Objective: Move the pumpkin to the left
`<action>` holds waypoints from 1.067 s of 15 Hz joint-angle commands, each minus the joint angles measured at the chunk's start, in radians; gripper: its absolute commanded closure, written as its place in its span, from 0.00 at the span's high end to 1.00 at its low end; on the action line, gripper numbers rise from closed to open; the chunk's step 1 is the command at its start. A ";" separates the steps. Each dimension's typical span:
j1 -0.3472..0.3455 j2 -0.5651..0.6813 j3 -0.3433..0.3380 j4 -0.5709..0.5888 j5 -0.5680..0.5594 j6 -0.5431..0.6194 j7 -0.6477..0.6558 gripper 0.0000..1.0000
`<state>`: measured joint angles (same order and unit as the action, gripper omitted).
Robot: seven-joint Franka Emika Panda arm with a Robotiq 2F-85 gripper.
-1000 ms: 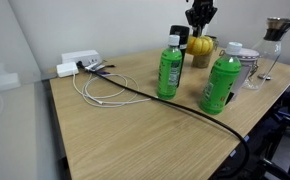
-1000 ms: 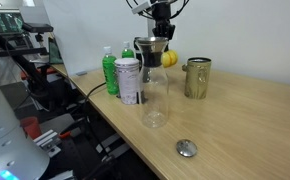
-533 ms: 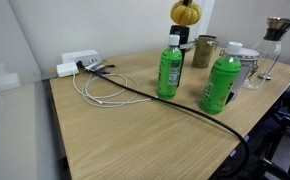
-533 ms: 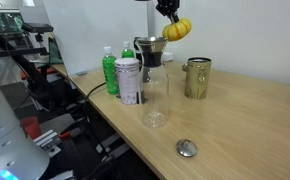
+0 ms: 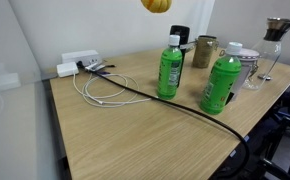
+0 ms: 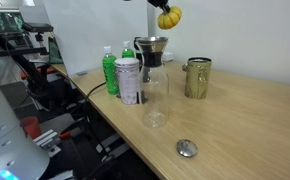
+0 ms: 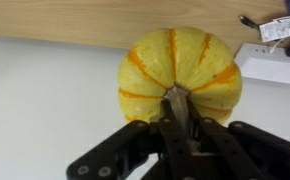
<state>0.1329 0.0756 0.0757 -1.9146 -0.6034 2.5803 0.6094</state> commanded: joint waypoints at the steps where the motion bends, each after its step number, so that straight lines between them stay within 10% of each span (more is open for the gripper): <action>1: 0.020 0.026 0.023 0.015 0.096 0.089 -0.057 0.04; 10: 0.054 0.061 0.061 -0.048 0.397 0.045 -0.329 0.04; 11: 0.078 0.077 0.043 -0.030 0.345 0.071 -0.253 0.17; 16: 0.070 0.077 0.045 -0.046 0.378 0.058 -0.301 0.17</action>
<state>0.1965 0.1539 0.1280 -1.9606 -0.2311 2.6391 0.3144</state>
